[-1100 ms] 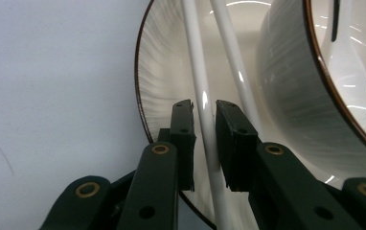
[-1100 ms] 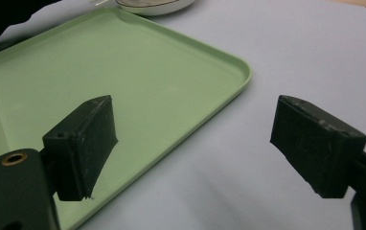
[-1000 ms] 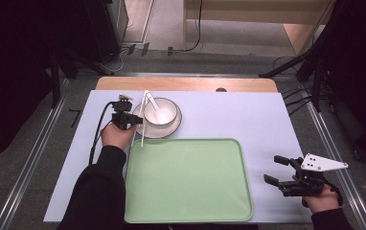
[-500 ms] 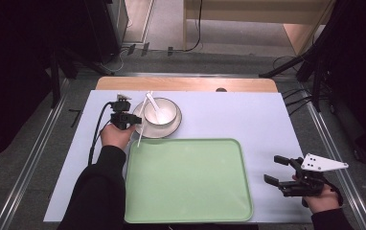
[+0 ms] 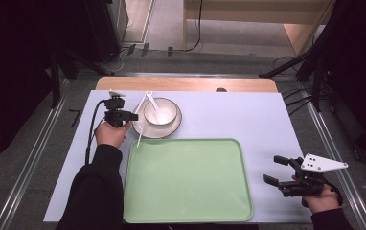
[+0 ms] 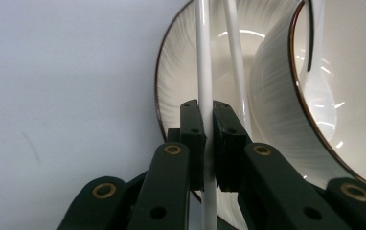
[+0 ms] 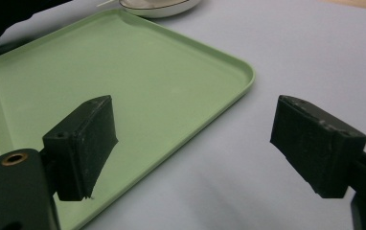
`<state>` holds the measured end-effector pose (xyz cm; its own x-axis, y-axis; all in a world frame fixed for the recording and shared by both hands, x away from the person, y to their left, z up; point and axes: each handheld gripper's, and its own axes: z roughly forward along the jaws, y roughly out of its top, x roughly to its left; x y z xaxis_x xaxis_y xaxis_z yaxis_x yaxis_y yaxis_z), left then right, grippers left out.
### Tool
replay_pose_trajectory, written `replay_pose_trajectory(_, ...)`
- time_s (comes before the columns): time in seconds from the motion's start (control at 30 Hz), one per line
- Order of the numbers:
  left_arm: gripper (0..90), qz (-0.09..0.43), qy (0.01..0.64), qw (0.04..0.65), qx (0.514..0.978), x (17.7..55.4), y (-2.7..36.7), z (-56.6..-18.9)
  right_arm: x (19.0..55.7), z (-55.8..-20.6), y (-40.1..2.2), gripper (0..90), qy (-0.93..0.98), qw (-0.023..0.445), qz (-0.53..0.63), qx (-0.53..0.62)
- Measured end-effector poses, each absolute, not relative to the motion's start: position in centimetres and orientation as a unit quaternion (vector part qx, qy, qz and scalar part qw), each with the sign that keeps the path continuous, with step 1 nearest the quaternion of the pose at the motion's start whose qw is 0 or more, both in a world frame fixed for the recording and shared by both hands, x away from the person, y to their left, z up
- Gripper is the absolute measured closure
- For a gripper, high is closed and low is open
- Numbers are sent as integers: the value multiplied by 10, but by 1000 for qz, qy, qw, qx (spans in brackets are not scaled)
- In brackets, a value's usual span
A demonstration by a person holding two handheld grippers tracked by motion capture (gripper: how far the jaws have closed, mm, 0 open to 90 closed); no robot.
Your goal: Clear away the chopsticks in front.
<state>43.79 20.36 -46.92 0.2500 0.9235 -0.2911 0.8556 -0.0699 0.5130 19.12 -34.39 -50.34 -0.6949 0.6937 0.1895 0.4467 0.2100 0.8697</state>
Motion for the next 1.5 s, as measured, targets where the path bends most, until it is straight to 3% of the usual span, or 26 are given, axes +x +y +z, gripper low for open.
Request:
replay_pose_trajectory(0.43, 852, 66, 593, 343, 726, 413, 213, -427, 195, -503, -341, 166, 771, 119, 508, 364)
replay_pose_trajectory(0.8, 852, 77, 567, 355, 739, 371, 205, -403, 200, -502, -338, 166, 773, 116, 512, 356)
replay_pose_trajectory(1.5, 852, 41, 528, 377, 760, 296, 190, -413, 201, -502, -336, 166, 775, 113, 511, 354)
